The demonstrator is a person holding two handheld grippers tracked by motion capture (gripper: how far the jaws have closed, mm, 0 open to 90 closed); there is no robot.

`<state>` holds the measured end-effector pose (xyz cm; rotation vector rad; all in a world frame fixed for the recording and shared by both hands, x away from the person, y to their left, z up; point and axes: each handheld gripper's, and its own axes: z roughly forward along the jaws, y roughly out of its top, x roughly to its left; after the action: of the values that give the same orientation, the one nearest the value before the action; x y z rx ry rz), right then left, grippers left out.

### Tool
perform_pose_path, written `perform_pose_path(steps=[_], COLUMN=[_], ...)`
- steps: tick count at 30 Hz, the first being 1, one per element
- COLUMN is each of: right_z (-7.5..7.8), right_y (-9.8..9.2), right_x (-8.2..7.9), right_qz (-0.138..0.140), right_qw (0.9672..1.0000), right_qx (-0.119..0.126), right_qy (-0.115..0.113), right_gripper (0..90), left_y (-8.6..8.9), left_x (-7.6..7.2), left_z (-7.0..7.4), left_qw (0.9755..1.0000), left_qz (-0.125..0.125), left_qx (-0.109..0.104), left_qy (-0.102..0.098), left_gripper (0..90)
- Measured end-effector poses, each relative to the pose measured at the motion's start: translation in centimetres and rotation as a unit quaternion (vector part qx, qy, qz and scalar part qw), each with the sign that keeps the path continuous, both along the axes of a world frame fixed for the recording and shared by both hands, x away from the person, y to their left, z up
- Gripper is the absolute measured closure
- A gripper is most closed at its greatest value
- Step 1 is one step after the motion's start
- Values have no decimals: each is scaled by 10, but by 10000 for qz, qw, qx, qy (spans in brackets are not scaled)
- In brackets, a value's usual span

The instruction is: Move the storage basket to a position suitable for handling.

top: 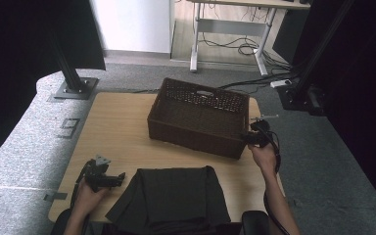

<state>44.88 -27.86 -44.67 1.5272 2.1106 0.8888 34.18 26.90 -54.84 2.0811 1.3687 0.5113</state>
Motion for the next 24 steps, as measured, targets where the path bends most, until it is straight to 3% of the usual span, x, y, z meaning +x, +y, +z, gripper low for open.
perform_pose_path(steps=[13,24], right_z=[-1,-2], right_y=[32,46], right_x=[-10,-21], right_qz=[463,764], right_qw=[9989,9970], right_qx=[67,121], right_qy=[-39,-90], right_gripper=[663,662], left_y=[0,0], left_x=[0,0], left_z=[0,0], left_qw=[10000,10000], left_qz=[1,11], left_qx=[0,0], left_qy=[1,3], left_gripper=[0,0])
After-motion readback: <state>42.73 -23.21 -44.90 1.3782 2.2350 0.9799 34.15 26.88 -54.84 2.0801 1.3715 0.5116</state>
